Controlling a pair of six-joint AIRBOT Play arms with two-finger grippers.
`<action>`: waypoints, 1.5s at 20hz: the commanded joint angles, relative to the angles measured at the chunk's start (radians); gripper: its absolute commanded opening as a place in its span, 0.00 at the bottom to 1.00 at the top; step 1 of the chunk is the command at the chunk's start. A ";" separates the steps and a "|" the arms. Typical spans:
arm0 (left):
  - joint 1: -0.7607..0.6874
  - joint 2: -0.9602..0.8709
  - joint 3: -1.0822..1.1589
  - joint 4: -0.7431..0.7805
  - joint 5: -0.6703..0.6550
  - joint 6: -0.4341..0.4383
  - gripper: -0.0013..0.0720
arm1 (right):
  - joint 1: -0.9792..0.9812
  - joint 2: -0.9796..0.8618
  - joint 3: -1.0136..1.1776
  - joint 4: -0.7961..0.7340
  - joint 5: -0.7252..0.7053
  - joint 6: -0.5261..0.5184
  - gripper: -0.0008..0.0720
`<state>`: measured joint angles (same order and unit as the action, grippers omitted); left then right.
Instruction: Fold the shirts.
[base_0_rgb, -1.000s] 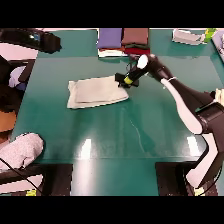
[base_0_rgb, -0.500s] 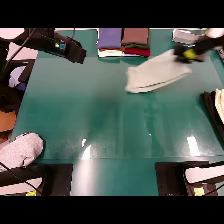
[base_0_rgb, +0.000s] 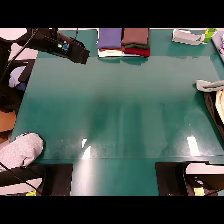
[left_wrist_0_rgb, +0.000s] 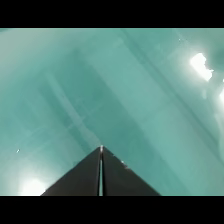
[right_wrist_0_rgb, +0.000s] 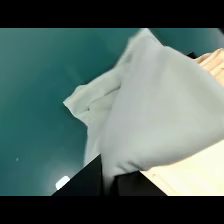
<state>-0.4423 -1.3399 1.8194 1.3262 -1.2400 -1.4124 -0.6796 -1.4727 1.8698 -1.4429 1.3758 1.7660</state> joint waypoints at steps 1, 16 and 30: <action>0.000 -0.001 0.001 -0.002 0.002 -0.028 0.05 | -0.101 0.003 0.006 0.061 -0.052 -0.007 0.03; 0.000 -0.001 0.001 -0.001 -0.010 -0.026 0.05 | -0.211 0.231 -0.019 0.113 -0.081 -0.164 0.03; 0.000 -0.001 -0.079 -0.002 -0.009 -0.019 0.05 | -0.521 0.417 -0.613 -0.103 -0.094 -0.354 0.34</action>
<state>-0.4427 -1.3399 1.7695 1.3247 -1.2499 -1.4315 -1.1564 -1.0668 1.3525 -1.5253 1.3037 1.4418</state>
